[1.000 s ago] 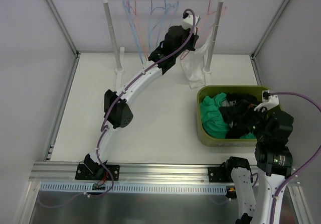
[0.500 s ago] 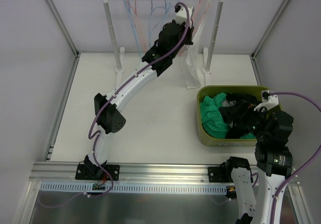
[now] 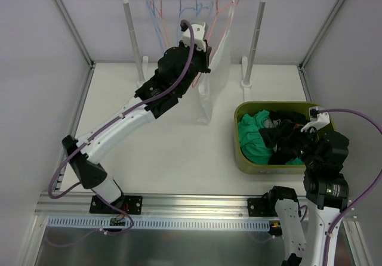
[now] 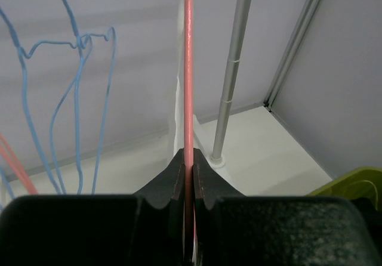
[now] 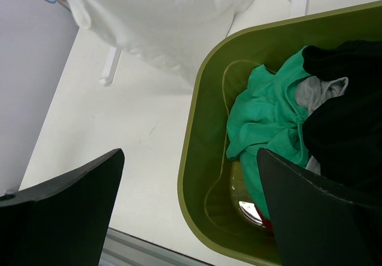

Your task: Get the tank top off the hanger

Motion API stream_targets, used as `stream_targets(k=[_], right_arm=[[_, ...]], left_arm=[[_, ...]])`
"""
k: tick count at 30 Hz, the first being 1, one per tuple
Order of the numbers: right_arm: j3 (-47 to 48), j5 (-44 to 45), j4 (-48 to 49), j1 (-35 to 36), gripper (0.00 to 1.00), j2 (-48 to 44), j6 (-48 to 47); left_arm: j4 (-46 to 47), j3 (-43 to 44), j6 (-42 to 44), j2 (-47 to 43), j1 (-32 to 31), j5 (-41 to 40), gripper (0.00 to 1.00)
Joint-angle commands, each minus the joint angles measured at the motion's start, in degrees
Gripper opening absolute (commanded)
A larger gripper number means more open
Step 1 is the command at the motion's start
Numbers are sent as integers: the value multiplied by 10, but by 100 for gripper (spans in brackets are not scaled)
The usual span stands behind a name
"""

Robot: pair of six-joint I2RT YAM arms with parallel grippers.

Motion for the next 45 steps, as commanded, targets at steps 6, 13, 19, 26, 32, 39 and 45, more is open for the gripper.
stream_targets(k=[6,13,19,26,32,39,45], right_arm=[[46,-95,24,10,100,30,-25],[14,-228,253,49,94,75,151],[122,45,211,336,84,226,19],[153,165,252,448,54,331,-34],[147,188,276,480,8,359,-52],[131,239,272,480,0,346,-57],[142,345,229,446,0,331,-41]], left_arm=[[-38,-167,-10,-238,-77,-47,0],[-244,-245,-106,-440,-125,7,0],[-330,-328,-181,-548,-125,175,0],[-350,-350,-228,-576,-125,220,0],[-352,-350,-234,-568,-125,221,0],[-359,-365,-225,-578,-125,179,0],[-401,-379,-207,-554,-125,158,0]])
